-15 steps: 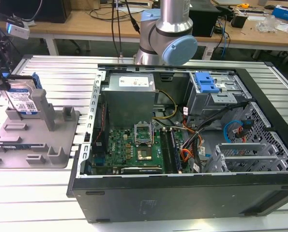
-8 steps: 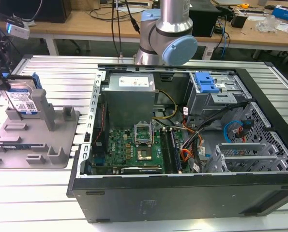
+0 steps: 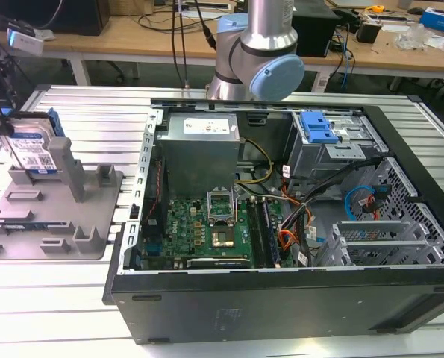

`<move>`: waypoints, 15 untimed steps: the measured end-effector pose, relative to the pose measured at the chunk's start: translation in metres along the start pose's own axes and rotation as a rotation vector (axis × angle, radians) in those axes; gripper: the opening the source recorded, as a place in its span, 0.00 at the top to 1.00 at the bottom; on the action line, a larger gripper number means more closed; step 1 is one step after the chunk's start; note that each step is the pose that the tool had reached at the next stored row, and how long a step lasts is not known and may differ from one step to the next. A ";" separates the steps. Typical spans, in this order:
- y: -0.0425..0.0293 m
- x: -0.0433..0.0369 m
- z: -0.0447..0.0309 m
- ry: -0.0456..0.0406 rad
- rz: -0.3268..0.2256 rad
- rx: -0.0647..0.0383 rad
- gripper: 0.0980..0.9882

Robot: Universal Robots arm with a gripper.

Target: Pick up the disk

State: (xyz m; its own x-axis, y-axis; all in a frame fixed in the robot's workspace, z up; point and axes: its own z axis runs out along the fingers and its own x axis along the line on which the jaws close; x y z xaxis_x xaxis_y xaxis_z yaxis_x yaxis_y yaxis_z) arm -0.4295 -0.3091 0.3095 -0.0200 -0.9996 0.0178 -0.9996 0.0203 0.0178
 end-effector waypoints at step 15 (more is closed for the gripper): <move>0.0016 0.0016 -0.0874 0.0000 0.000 0.000 0.70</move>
State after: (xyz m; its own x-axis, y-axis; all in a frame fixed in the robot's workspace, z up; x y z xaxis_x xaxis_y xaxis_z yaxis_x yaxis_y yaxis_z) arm -0.4295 -0.3092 0.3969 -0.0199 -0.9996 0.0178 -0.9996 0.0202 0.0178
